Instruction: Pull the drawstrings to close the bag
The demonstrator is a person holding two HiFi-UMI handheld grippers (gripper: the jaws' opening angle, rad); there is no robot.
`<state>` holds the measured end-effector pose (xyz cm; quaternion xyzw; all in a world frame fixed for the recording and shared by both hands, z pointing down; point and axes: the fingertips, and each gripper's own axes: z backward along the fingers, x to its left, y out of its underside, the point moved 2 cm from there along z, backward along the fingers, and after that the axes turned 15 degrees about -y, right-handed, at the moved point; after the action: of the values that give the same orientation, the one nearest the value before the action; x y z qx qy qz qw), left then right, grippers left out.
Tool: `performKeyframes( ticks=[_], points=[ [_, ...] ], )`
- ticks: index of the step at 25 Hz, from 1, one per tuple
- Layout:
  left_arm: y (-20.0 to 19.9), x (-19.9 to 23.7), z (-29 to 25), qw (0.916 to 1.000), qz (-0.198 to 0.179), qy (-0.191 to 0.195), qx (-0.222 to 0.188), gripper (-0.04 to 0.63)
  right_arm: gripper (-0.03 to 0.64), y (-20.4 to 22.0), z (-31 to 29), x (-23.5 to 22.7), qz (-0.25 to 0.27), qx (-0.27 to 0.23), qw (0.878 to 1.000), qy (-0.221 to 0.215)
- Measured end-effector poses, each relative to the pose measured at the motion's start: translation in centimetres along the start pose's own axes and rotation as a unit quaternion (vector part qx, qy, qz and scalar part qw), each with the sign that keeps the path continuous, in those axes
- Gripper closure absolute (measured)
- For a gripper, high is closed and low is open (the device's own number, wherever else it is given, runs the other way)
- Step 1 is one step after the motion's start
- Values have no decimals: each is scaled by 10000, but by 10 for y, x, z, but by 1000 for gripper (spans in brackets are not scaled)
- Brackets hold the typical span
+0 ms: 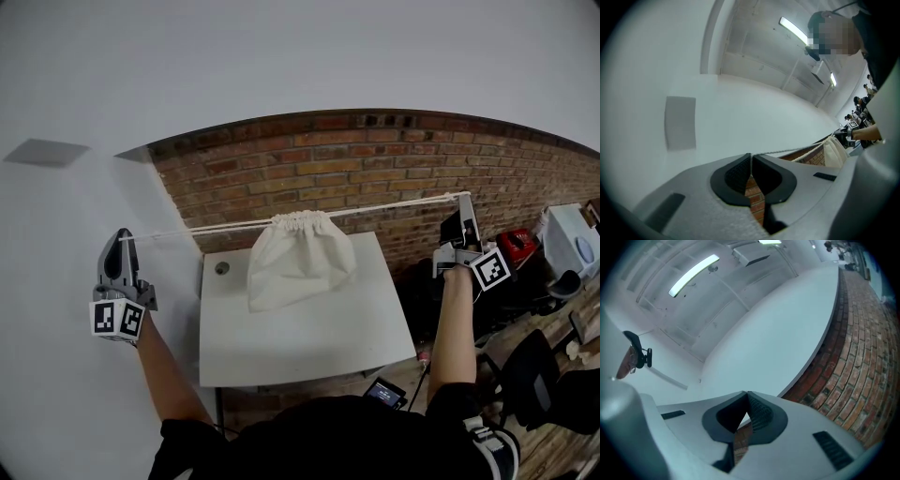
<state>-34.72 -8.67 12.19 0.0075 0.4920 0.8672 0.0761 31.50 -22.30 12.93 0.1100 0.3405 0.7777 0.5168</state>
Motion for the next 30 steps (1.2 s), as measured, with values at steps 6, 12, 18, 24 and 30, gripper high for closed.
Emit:
performKeyframes(
  ticks=[6,12,18,24,30],
  points=[
    [-2,3,-3,9998,134,90,144,575,612,1,-8,10,315,487,9979,-297],
    [-13,5,-2,9992,307,205,147,575,612,-12,-16,26,541,740,9936,-653],
    [-22,9,-3,9989,283,339,137,575,612,-13,-13,39,780,1367,9824,-1001],
    [-27,6,2,9988,293,388,71,575,612,-19,-12,53,852,1471,9784,-1173],
    [-26,1,7,9985,302,431,137,575,612,-18,-6,52,1049,1628,9759,-1003]
  ],
)
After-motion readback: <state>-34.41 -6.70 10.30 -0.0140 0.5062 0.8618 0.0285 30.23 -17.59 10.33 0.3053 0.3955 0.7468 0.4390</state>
